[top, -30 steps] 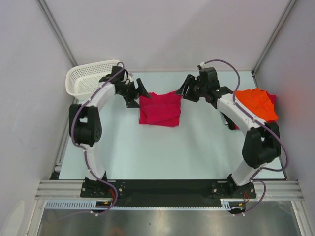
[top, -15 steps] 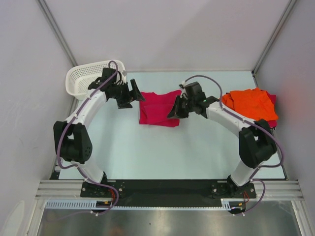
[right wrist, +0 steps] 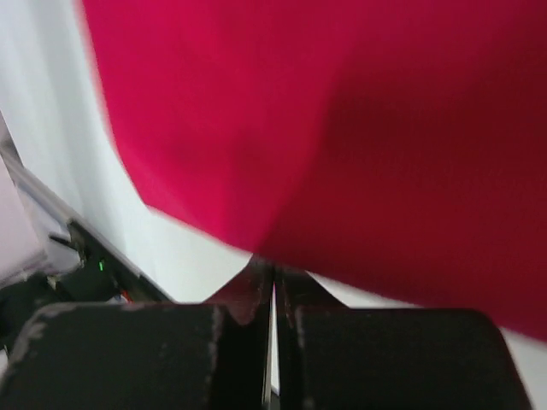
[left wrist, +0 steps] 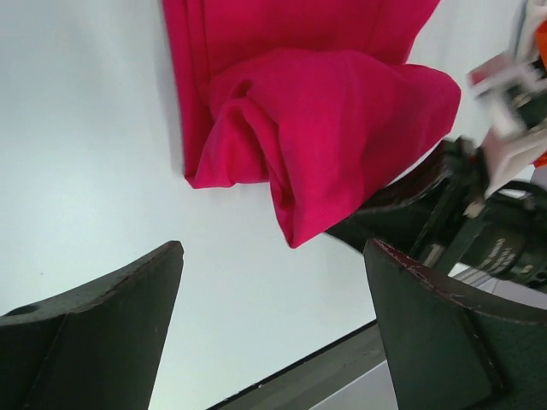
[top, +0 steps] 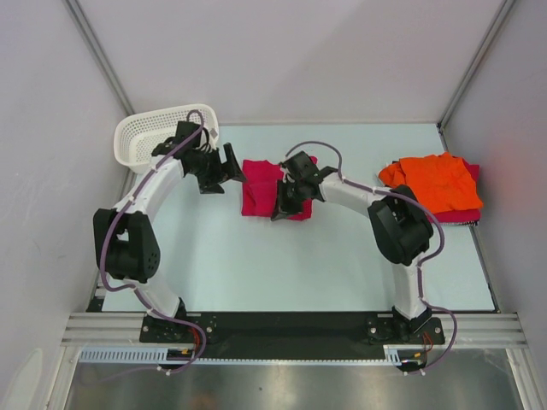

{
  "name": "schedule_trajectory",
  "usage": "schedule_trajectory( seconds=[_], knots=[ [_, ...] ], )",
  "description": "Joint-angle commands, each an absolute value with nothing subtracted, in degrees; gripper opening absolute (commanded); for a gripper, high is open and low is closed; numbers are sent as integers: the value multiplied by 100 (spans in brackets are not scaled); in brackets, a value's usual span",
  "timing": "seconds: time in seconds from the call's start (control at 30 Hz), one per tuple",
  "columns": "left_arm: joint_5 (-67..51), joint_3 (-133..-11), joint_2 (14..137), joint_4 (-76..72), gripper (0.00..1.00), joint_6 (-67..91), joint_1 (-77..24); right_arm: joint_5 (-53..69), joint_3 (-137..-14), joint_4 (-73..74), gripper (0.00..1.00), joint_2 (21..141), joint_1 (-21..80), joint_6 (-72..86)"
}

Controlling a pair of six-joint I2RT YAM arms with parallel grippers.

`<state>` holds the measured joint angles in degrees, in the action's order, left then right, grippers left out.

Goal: Fold and stack the t-shirts
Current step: Smooth out wrinkles on the folded tshirt

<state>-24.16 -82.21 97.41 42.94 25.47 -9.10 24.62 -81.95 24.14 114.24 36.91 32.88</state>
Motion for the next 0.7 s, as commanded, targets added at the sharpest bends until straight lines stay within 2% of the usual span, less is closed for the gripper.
schedule_trajectory(
  seconds=[0.0, 0.27, 0.43, 0.67],
  knots=[
    [-2329, -8174, 9563, 4351, 93, 2373, -738, 1618, -9508, 2776, 0, 11829, 3630, 2866],
    [-2303, -8130, 9554, 4412, 93, 2276, -668, -456, -10959, 3190, 0, 12401, 3577, 2646],
    [-2346, -8139, 9571, 4438, 93, 2233, -659, -1702, -11013, 3190, 0, 12393, 3621, 2681],
    [-2829, -8060, 9528, 4089, 93, 2311, -659, -2092, -10592, 2577, 0, 11945, 3779, 2549]
  ],
)
